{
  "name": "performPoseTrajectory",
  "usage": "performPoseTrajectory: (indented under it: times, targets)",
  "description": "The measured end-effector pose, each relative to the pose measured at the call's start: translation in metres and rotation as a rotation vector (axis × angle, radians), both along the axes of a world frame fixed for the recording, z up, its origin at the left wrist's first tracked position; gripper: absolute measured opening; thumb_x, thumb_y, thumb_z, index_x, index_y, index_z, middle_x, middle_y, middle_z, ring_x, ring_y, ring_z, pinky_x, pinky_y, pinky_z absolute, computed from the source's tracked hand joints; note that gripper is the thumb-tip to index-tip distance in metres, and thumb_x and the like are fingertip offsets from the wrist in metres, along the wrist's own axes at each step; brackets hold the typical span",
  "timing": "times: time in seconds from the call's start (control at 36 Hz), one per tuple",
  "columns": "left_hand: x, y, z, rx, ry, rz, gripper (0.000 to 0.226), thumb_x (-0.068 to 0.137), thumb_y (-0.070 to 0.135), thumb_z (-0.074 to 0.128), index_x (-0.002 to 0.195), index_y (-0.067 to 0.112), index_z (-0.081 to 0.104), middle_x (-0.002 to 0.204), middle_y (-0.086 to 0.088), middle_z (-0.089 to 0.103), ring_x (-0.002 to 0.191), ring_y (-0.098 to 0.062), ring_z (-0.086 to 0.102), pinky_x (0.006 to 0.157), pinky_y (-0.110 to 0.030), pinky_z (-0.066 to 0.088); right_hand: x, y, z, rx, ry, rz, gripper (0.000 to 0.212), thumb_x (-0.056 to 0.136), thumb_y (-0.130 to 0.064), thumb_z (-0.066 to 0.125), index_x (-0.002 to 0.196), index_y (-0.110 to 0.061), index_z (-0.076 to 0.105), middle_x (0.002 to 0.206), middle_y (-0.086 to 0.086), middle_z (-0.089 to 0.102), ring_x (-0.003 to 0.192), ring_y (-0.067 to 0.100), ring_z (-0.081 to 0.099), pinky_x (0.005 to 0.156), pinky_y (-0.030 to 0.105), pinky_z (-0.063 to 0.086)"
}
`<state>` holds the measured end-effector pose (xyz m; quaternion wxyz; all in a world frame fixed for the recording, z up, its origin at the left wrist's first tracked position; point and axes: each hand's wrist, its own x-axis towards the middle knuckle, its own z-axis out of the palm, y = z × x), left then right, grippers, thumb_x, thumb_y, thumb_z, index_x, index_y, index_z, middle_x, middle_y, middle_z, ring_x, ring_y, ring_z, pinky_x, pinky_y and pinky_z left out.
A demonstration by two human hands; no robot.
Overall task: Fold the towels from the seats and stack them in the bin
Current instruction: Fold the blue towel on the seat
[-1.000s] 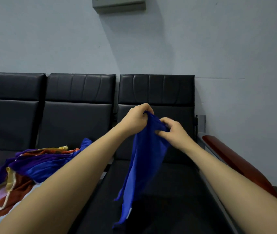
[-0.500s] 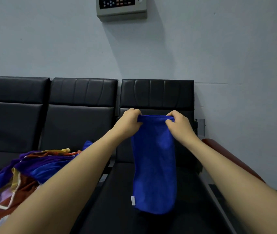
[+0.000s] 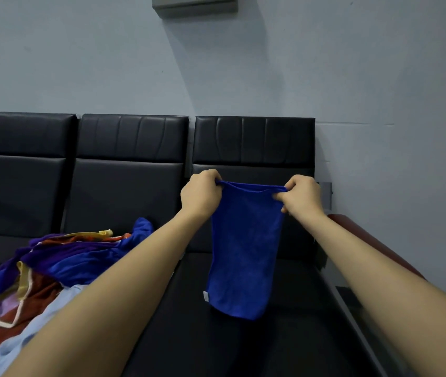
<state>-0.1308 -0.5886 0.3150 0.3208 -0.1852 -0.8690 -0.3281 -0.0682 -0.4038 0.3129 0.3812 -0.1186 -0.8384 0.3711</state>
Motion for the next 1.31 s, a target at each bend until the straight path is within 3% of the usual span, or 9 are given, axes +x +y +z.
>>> performPoseTrajectory:
  times: [0.19,0.39,0.5,0.61,0.72,0.83,1.03,1.17,1.31]
  targets:
    - [-0.009,0.011,-0.012,0.063,-0.048,-0.008,0.026,0.088,0.001,0.043,0.103,0.013,0.061,0.101,-0.004,0.064,0.088,-0.023,0.059,0.07,-0.035,0.047,-0.015,0.004,-0.015,-0.097,0.045,0.003,0.018,0.086,-0.008,0.067,0.081,-0.01,0.049,0.07,0.007,0.061,0.047,0.015,0.061,0.044,0.022,0.047]
    - [-0.033,0.027,-0.024,0.199,-0.146,-0.076,0.021,0.089,0.001,0.045,0.102,0.005,0.061,0.106,-0.009,0.058,0.087,-0.021,0.055,0.076,-0.038,0.052,-0.044,0.009,-0.03,-0.314,0.094,0.024,0.01,0.093,-0.005,0.056,0.089,-0.011,0.049,0.081,0.003,0.057,0.057,0.021,0.066,0.053,0.03,0.057]
    - [-0.048,0.036,-0.023,0.18,-0.109,-0.125,0.016,0.093,0.005,0.046,0.104,0.004,0.057,0.107,-0.006,0.052,0.085,-0.015,0.049,0.071,-0.026,0.041,-0.06,0.012,-0.034,-0.333,0.208,0.019,0.013,0.092,-0.003,0.054,0.086,-0.014,0.05,0.08,-0.001,0.056,0.073,0.019,0.064,0.064,0.032,0.057]
    - [-0.052,0.039,-0.021,0.217,-0.049,-0.184,0.013,0.094,0.006,0.045,0.103,0.004,0.054,0.104,-0.001,0.047,0.086,-0.014,0.047,0.072,-0.022,0.038,-0.064,0.015,-0.032,-0.273,0.301,0.064,0.01,0.092,-0.004,0.053,0.089,-0.012,0.05,0.081,-0.005,0.053,0.071,0.002,0.051,0.059,0.01,0.041]
    - [-0.05,0.035,-0.03,0.247,-0.017,-0.236,0.012,0.095,0.004,0.043,0.102,0.005,0.053,0.103,0.001,0.047,0.083,-0.009,0.046,0.066,-0.013,0.035,-0.063,0.017,-0.039,-0.292,0.342,0.144,0.018,0.092,-0.001,0.052,0.087,-0.018,0.048,0.091,-0.001,0.058,0.079,0.005,0.055,0.065,0.012,0.042]
    - [-0.043,0.029,-0.055,0.219,-0.059,-0.245,0.009,0.095,0.006,0.044,0.098,0.008,0.052,0.103,0.001,0.048,0.082,-0.009,0.047,0.071,-0.019,0.037,-0.054,0.016,-0.057,-0.337,0.292,0.162,0.016,0.091,0.0,0.054,0.089,-0.016,0.051,0.093,0.0,0.06,0.082,0.007,0.057,0.067,0.014,0.044]
    - [-0.014,0.019,-0.102,0.169,-0.178,-0.198,0.006,0.093,0.012,0.047,0.09,0.01,0.051,0.095,-0.001,0.053,0.074,-0.011,0.049,0.06,-0.019,0.038,-0.024,0.015,-0.095,-0.387,0.169,0.117,0.014,0.086,0.0,0.059,0.084,-0.013,0.055,0.084,0.0,0.06,0.078,0.011,0.056,0.064,0.018,0.043]
    - [0.007,0.011,-0.122,0.146,-0.275,-0.193,0.009,0.091,0.016,0.05,0.089,0.008,0.054,0.082,-0.003,0.06,0.07,-0.019,0.056,0.063,-0.036,0.048,-0.005,0.015,-0.118,-0.379,0.055,0.095,0.02,0.083,-0.002,0.061,0.075,-0.019,0.055,0.086,0.006,0.064,0.082,0.02,0.062,0.069,0.026,0.048]
    - [0.015,0.012,-0.137,0.15,-0.339,-0.169,0.012,0.088,0.018,0.051,0.082,0.008,0.055,0.067,-0.001,0.057,0.062,-0.017,0.051,0.056,-0.031,0.042,0.006,0.017,-0.131,-0.365,-0.006,0.052,0.009,0.083,-0.005,0.061,0.077,-0.012,0.06,0.077,0.002,0.06,0.074,0.014,0.055,0.062,0.022,0.041]
